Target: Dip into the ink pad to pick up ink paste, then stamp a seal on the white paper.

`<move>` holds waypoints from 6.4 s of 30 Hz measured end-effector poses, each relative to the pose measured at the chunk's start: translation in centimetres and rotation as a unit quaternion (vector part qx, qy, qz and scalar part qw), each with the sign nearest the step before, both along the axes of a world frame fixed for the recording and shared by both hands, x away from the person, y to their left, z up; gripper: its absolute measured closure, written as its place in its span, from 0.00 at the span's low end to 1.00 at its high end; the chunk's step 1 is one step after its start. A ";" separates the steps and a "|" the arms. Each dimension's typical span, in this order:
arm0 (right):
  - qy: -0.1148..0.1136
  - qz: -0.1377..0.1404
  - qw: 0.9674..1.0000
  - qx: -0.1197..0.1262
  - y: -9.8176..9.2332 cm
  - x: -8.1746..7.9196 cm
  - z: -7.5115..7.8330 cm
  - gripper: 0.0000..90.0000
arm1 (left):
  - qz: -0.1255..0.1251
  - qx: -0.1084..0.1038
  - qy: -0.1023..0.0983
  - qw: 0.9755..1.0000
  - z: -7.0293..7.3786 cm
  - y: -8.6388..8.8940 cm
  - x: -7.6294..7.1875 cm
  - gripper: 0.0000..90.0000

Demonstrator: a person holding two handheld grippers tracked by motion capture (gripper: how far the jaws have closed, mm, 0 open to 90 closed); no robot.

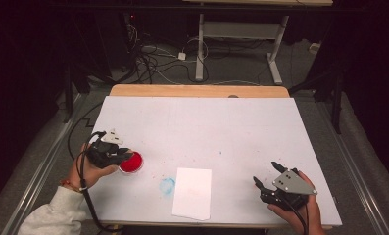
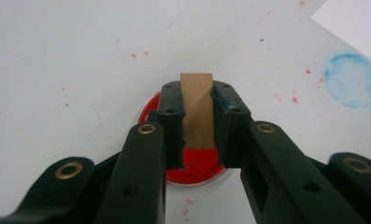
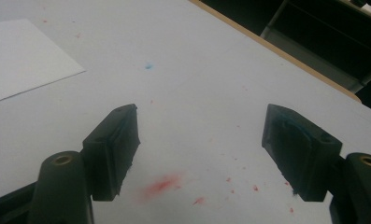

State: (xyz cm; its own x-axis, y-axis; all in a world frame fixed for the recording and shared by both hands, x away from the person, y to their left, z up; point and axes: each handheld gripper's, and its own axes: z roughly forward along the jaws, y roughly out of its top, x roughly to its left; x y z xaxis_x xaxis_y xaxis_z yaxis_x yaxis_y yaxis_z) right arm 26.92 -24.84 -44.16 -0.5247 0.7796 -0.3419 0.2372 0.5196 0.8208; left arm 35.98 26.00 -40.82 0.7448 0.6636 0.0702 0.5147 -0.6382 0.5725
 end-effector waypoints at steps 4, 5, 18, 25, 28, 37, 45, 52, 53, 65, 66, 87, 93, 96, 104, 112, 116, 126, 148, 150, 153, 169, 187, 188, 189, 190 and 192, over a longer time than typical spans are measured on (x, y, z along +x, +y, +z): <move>-0.001 0.001 1.000 0.000 0.0 0.0 0.0 0.31 | -0.004 0.003 -0.018 1.000 1.2 0.1 -1.0 0.82; -0.001 0.001 1.000 0.000 0.0 0.0 0.0 0.31 | -0.004 0.000 -0.022 1.000 1.4 0.2 -1.2 0.82; 0.003 0.004 1.000 -0.004 0.2 0.0 -0.1 0.31 | 0.001 0.039 0.010 0.999 -2.0 -0.1 1.2 0.82; 0.005 0.005 1.000 -0.006 0.3 0.0 -0.2 0.31 | -0.002 0.052 0.040 0.998 -3.6 -0.1 2.4 0.82; 0.007 0.006 1.000 -0.008 0.3 0.1 -0.2 0.31 | -0.001 0.044 0.047 0.998 -3.7 0.1 2.6 0.82; 0.008 0.006 1.000 -0.009 0.4 0.0 -0.3 0.30 | 0.011 0.017 0.070 0.997 -4.0 0.6 3.1 0.82; 0.006 0.004 1.000 -0.008 0.4 0.0 -0.2 0.30 | 0.018 0.016 0.073 0.997 -4.1 0.5 3.2 0.82; 0.006 0.008 1.000 -0.006 0.5 0.0 -0.2 0.29 | 0.021 0.004 0.068 0.997 -4.3 0.8 3.0 0.82; 0.006 0.009 1.000 -0.006 0.5 0.1 -0.2 0.29 | 0.021 0.005 0.068 0.997 -4.3 0.7 3.0 0.82; 0.009 0.008 1.000 -0.002 0.6 0.6 -0.2 0.29 | 0.022 0.004 0.069 0.997 -4.4 0.7 3.0 0.82; 0.010 0.008 1.000 -0.003 0.7 0.6 -0.2 0.29 | 0.022 0.004 0.068 0.997 -4.4 0.7 3.0 0.82; 0.005 0.011 1.000 -0.003 0.7 0.8 -0.1 0.29 | 0.044 -0.024 0.021 0.999 -2.6 1.4 1.6 0.82; 0.002 0.012 1.000 -0.006 0.7 0.6 0.0 0.29 | 0.038 -0.036 -0.003 0.999 -1.1 1.5 0.6 0.82; 0.001 0.015 1.000 -0.006 0.7 0.4 0.0 0.29 | 0.031 -0.042 -0.013 0.999 -0.4 1.3 0.2 0.82; -0.003 0.015 1.000 -0.003 0.5 0.1 0.2 0.29 | 0.003 -0.058 -0.036 0.998 0.8 -0.2 -0.8 0.82; -0.001 0.016 1.000 -0.003 0.5 0.0 0.2 0.29 | -0.036 -0.060 -0.046 0.996 1.7 -2.3 -2.0 0.82; 0.000 0.017 1.000 -0.002 0.5 0.0 0.2 0.29 | -0.056 -0.059 -0.048 0.996 1.9 -3.4 -2.4 0.82; 0.001 0.020 1.000 -0.003 0.7 0.0 0.1 0.29 | -0.091 -0.058 -0.046 0.993 2.0 -5.5 -3.1 0.82; 0.006 0.024 1.000 -0.002 0.7 0.0 0.0 0.29 | -0.125 -0.051 0.009 0.991 -1.3 -12.0 -3.6 0.82; 0.006 0.024 1.000 -0.003 0.7 0.0 0.0 0.29 | -0.127 -0.045 0.013 0.991 -1.6 -12.6 -3.7 0.82; 0.006 0.024 1.000 -0.003 0.7 0.0 0.0 0.29 | -0.134 -0.044 0.018 0.990 -2.1 -13.4 -3.8 0.82; 0.006 0.023 1.000 -0.007 0.6 0.0 -0.1 0.29 | -0.152 -0.029 0.047 0.987 -3.8 -16.2 -3.9 0.82; 0.007 0.022 1.000 -0.010 0.7 0.0 -0.1 0.29 | -0.167 -0.014 0.072 0.983 -5.3 -17.0 -3.3 0.82; 0.007 0.022 1.000 -0.009 0.7 0.0 -0.1 0.29 | -0.169 -0.012 0.071 0.983 -5.3 -17.1 -3.3 0.82; 0.007 0.022 1.000 -0.009 0.6 0.0 -0.1 0.29 | -0.170 -0.011 0.072 0.983 -5.3 -17.1 -3.3 0.82; 0.006 0.021 1.000 -0.009 0.6 0.0 -0.1 0.29 | -0.170 -0.010 0.073 0.983 -5.3 -17.1 -3.2 0.82; 0.007 0.021 1.000 -0.009 0.6 0.0 -0.1 0.29 | -0.174 -0.006 0.075 0.982 -5.3 -17.2 -3.2 0.82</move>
State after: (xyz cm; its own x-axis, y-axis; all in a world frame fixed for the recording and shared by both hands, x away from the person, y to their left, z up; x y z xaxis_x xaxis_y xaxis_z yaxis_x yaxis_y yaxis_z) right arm 26.91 -24.20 -44.26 -0.5624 0.7499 -0.3482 0.2259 0.5445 0.8078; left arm 32.83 8.78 -46.13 0.9279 0.3673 -0.0643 0.3461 -0.7841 0.5151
